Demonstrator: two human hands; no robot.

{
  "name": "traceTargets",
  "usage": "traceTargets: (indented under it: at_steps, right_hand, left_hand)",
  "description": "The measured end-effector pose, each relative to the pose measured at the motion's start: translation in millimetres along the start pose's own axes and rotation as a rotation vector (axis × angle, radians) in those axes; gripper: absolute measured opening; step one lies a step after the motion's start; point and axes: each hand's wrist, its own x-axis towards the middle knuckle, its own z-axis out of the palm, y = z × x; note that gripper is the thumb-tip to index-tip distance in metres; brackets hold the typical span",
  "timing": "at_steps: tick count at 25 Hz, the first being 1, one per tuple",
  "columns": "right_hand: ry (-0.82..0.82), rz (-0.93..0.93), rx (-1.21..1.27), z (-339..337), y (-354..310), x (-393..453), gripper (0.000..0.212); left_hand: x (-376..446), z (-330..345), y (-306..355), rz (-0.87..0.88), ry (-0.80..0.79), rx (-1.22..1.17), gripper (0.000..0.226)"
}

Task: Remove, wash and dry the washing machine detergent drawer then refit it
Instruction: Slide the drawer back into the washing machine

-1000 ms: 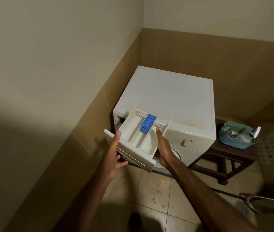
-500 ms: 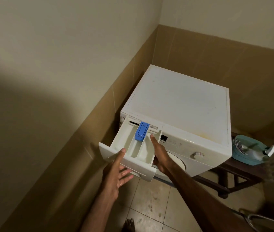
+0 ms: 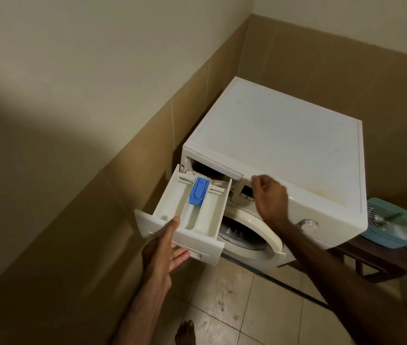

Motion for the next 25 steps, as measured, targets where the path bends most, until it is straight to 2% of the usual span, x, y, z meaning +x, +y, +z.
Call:
traceTargets:
  at_steps: [2,3,6,9,14,25]
  right_hand:
    - [0.115,-0.119,-0.199,-8.0,9.8,30.0,0.028]
    - [0.120,-0.158,-0.264,-10.2,14.8,45.1,0.029]
    - [-0.005,-0.257,-0.363,-4.4,42.1,81.7,0.040]
    - [-0.145,-0.339,-0.504,5.0,67.3,106.1,0.060]
    - [-0.149,-0.429,-0.544,17.4,78.7,108.6,0.069]
    - [-0.097,-0.445,-0.492,22.8,87.3,106.9,0.060]
  left_hand:
    - [10.5,2.6,-3.4,0.029,-0.006,0.011,0.064]
    - [15.0,4.7,-4.7,0.035,-0.010,0.011,0.063]
    - [29.6,13.3,-9.1,0.033,-0.002,0.014,0.062]
    - [41.8,18.8,-15.4,0.020,-0.003,0.010,0.058]
    - [57.8,21.6,-21.0,0.028,-0.006,0.012,0.056]
    - [83.1,23.6,-21.2,0.056,0.001,0.030,0.058]
